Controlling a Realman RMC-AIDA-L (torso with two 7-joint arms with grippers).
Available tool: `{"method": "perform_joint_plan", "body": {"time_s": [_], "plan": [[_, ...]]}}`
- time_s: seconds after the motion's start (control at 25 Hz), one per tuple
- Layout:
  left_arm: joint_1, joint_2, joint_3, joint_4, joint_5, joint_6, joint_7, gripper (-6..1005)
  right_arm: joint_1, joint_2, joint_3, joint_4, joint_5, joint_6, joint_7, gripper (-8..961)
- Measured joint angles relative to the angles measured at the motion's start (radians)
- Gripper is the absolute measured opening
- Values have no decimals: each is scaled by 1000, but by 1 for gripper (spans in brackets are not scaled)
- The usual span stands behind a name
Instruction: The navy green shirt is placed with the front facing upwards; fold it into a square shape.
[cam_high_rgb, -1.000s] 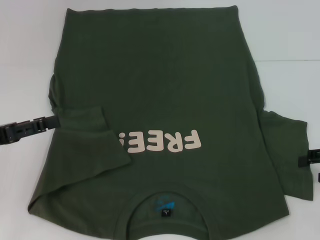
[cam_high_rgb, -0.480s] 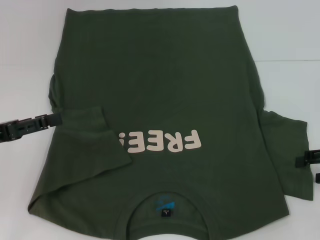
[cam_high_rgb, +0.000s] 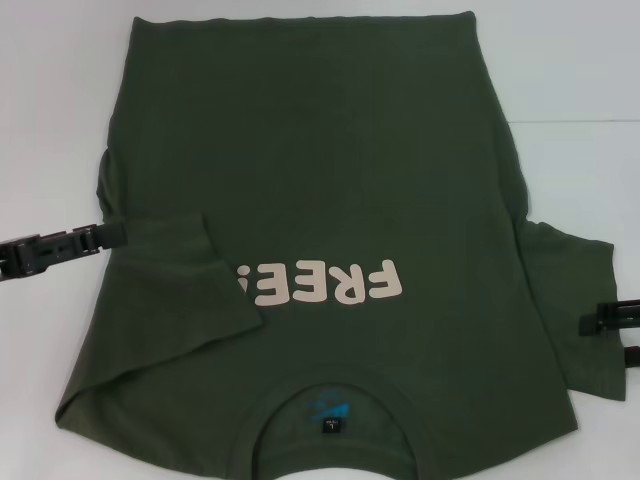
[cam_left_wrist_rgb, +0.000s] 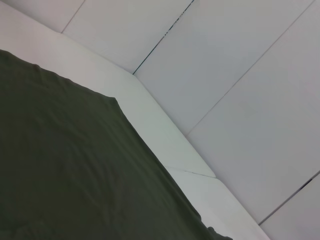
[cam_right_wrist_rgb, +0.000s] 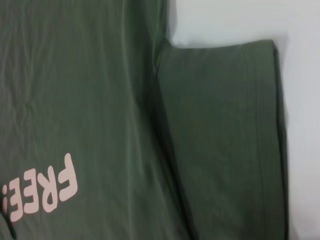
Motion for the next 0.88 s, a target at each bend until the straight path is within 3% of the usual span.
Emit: {"method": "perform_joint_plan", "body": {"time_s": [0.88], "plan": [[-6,0,0,0,0,-11,1,889,-10,3,0,48,78,28,-13,870]]}}
